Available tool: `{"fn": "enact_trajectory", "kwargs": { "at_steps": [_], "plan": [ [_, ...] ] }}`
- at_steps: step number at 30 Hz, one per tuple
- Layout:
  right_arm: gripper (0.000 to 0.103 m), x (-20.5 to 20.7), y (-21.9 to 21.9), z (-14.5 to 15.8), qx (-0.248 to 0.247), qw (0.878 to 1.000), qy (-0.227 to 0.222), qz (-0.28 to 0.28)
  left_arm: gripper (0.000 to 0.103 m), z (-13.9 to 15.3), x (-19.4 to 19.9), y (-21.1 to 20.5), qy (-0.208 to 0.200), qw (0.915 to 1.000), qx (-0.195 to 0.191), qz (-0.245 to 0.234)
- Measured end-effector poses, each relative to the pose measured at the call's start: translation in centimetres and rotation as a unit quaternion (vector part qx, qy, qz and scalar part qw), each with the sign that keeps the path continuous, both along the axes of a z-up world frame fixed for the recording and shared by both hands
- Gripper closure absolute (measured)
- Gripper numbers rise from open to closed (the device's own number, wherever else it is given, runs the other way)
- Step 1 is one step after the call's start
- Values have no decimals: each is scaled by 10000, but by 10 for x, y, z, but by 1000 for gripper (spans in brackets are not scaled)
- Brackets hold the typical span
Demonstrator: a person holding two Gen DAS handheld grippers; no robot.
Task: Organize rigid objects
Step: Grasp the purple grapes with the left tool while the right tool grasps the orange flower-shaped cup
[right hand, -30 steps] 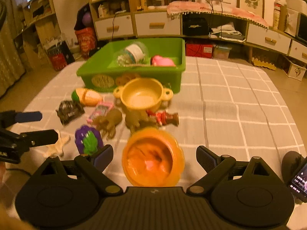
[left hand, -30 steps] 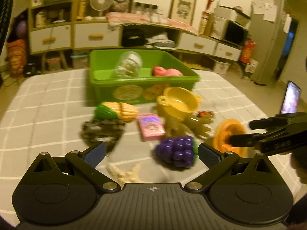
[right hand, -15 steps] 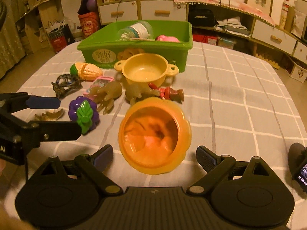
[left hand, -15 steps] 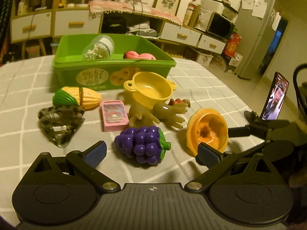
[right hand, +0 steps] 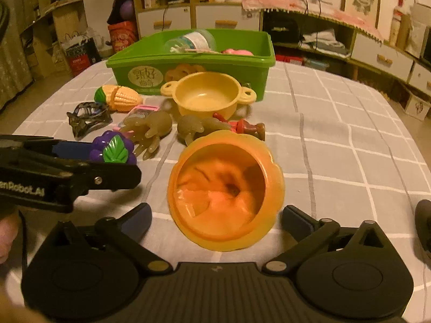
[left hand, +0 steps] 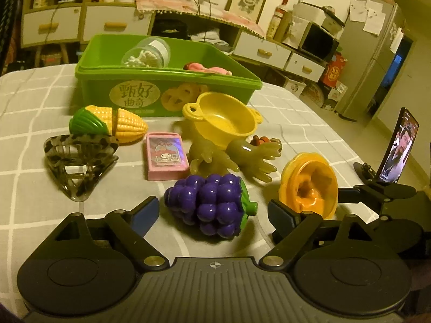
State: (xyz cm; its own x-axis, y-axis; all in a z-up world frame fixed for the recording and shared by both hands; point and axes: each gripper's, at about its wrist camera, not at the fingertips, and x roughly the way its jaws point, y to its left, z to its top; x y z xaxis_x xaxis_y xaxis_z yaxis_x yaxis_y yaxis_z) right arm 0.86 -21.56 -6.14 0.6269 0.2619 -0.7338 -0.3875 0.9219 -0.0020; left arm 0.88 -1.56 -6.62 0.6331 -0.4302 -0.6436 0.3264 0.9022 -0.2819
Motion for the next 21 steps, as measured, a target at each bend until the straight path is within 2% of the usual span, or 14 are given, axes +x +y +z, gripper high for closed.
{"fn": "enact_trajectory", "kwargs": {
  "at_steps": [7,21],
  "plan": [
    [21,-1,0,-2,48,9999,-149,58,27,1,0,1,-13,10000,30,74],
    [23,0,6,1,-4,9999,-129,-69,28,10,-3,5,174,9995,-13,265]
  ]
}}
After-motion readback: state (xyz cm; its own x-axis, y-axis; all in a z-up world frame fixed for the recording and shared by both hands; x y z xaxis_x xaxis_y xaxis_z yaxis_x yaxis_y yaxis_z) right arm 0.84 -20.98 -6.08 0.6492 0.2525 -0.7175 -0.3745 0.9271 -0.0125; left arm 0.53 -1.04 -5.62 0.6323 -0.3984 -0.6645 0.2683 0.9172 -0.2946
